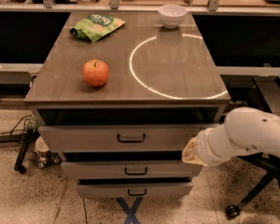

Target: Close top drawer

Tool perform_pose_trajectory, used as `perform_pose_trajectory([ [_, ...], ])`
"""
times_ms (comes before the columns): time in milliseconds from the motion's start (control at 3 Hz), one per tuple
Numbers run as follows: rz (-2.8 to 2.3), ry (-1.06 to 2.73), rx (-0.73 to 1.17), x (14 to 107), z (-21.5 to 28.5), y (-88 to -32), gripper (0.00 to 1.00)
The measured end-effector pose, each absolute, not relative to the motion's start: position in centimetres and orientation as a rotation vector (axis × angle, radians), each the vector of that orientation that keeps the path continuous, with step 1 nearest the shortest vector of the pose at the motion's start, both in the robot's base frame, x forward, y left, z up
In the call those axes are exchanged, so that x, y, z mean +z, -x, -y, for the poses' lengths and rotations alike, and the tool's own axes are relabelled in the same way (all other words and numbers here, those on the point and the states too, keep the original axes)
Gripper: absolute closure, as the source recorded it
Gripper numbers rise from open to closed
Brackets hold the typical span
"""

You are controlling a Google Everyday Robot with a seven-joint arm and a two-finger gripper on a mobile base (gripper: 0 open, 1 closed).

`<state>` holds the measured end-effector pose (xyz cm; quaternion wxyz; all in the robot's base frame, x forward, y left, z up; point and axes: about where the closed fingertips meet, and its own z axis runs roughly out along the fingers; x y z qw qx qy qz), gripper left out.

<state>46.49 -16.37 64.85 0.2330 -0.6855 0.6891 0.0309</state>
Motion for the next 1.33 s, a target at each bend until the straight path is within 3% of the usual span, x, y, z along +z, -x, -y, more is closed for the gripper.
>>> perform_pose_trajectory([
  [667, -2.037, 1.786, 0.051, 71.1, 23.8, -42.0, 1.0],
  [1000, -2.065, 1.689, -0.012, 79.9, 27.6, -41.4, 1.0],
  [1333, -2.058, 1.695, -0.013, 80.4, 27.5, -41.6, 1.0],
])
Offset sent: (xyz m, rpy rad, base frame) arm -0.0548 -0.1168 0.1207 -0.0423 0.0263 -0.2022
